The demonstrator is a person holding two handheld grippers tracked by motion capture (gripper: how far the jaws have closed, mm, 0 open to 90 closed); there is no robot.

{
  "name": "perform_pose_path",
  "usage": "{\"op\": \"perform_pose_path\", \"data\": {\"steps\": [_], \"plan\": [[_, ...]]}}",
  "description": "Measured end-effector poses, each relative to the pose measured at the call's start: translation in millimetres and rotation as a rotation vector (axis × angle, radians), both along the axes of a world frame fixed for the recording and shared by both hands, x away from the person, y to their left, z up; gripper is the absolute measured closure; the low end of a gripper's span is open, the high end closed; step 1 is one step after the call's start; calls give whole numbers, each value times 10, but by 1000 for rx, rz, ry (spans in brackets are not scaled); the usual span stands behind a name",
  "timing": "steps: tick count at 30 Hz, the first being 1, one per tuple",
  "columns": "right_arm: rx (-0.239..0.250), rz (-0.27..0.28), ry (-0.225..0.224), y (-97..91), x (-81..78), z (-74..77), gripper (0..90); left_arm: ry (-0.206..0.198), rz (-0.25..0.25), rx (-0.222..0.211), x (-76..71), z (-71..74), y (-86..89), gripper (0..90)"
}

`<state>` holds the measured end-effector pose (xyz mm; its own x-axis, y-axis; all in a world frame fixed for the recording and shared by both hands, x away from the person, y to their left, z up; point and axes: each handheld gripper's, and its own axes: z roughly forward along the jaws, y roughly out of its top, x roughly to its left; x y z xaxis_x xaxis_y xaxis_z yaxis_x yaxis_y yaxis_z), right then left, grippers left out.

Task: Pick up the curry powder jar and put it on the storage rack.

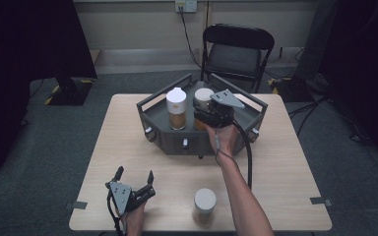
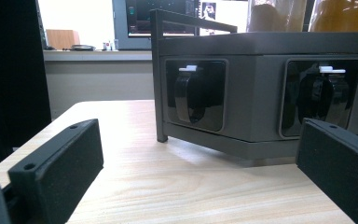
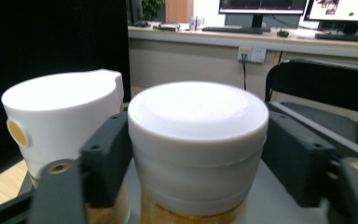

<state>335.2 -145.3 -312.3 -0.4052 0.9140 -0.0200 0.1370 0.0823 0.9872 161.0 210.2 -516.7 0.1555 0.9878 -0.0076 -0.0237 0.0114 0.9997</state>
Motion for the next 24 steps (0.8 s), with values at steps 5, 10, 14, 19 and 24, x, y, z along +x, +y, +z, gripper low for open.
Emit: {"op": "perform_pose_path", "data": {"steps": [5, 10, 14, 19, 24], "plan": [[10, -20, -26, 5, -13, -22, 58, 0, 0, 0, 0, 0, 0, 3], [8, -20, -41, -1, -4, -58, 0, 0, 0, 0, 0, 0, 0, 3], [5, -3, -41, -1, 1, -54, 0, 0, 0, 0, 0, 0, 0, 3], [7, 0, -45, 12, -11, -68, 0, 0, 0, 0, 0, 0, 0, 3], [13, 0, -62, 10, -31, -104, 0, 0, -1, 1, 1, 0, 2, 3]]}}
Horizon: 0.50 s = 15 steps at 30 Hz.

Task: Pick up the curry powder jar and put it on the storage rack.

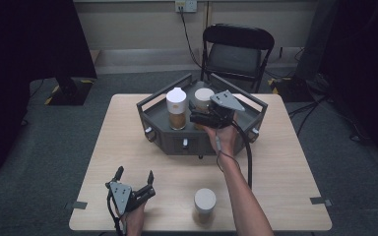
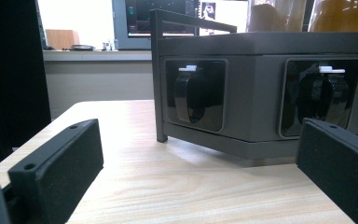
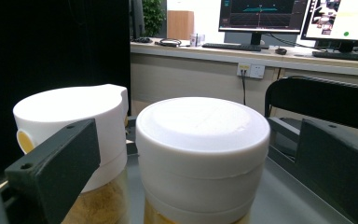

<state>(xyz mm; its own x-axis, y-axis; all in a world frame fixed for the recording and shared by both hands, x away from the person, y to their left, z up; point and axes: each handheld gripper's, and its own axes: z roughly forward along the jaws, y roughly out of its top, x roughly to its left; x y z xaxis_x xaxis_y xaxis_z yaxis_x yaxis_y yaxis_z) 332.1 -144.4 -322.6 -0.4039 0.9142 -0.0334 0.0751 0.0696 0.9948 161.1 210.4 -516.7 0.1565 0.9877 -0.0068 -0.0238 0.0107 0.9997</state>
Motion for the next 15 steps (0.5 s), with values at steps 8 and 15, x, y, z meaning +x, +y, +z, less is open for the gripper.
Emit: {"op": "perform_pose_path", "data": {"steps": [8, 15], "plan": [[7, -14, -9, -14, -49, -13, 5, 0, 0, 0, 0, 0, 0, 3], [9, -13, -14, -52, -92, 5, 3, 0, 0, 0, 0, 1, 0, 3]]}}
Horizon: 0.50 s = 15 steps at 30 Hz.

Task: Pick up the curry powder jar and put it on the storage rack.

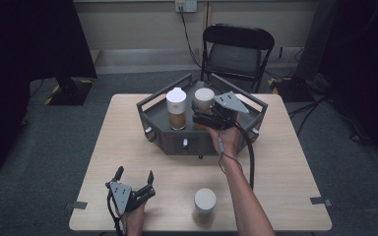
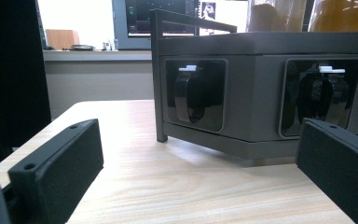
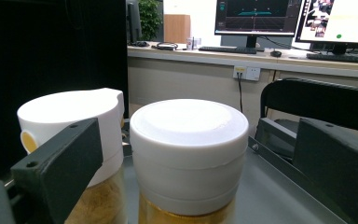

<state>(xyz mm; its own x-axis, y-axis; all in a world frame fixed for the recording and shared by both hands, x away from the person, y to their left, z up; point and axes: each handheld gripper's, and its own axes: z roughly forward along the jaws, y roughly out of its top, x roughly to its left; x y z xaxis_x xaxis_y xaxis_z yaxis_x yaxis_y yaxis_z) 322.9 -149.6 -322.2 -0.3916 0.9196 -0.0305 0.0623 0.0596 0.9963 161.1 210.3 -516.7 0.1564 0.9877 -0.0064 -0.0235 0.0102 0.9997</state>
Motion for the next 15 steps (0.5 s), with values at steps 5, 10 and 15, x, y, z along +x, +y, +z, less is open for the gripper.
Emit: {"op": "perform_pose_path", "data": {"steps": [5, 10, 15], "plan": [[4, 1, -8, -27, -44, -12, 2, 0, 0, 0, 0, 0, 0, 3], [9, -2, -17, -54, -83, -30, 1, 0, 0, 0, 0, 0, -1, 3], [24, -8, -25, -78, -132, -64, 1, 0, 1, 0, 0, 0, -1, 3]]}}
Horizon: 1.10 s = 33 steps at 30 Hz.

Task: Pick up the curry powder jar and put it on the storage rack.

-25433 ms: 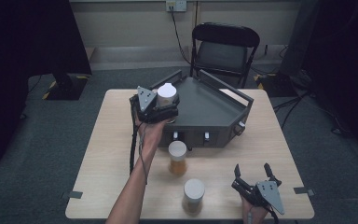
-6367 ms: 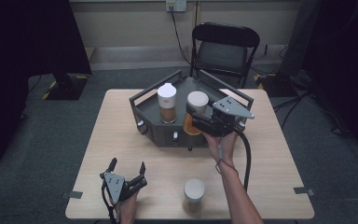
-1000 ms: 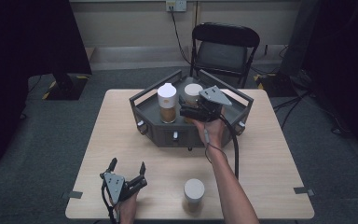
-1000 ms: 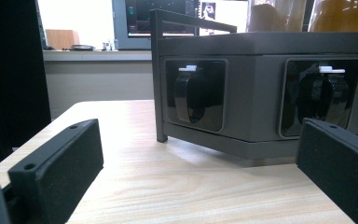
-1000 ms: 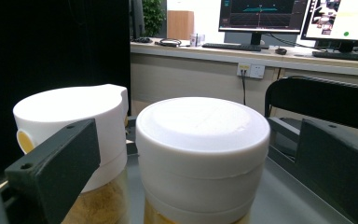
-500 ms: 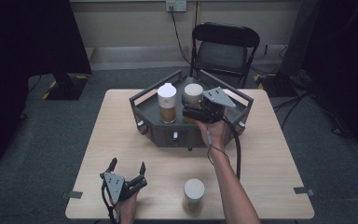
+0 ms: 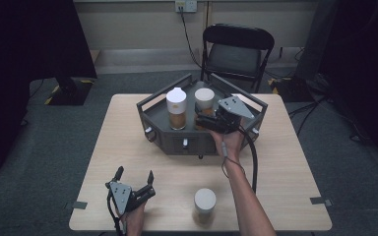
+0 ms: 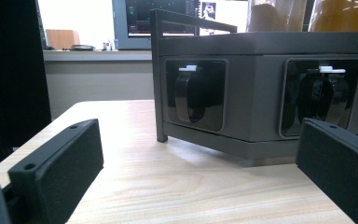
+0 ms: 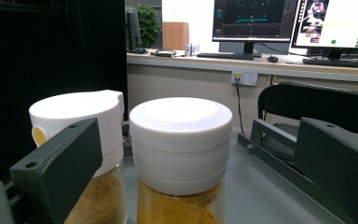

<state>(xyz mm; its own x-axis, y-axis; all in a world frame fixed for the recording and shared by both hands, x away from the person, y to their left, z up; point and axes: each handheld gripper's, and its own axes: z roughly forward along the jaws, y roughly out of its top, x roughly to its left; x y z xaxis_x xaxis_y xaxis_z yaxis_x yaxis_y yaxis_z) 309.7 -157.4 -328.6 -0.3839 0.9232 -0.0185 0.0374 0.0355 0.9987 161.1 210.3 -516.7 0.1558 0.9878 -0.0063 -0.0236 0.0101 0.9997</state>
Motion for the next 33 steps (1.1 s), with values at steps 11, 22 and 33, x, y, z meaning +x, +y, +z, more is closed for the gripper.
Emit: {"op": "perform_pose_path", "data": {"steps": [11, 22, 33], "plan": [[7, -10, -28, -26, -140, -63, 1, 0, 0, 0, 0, 0, -1, 3], [13, -10, -35, -72, -266, -173, 0, 0, 1, 0, 0, 0, -1, 3], [26, -28, -42, -147, -382, -261, 0, 0, 0, 0, 0, 0, -1, 3]]}}
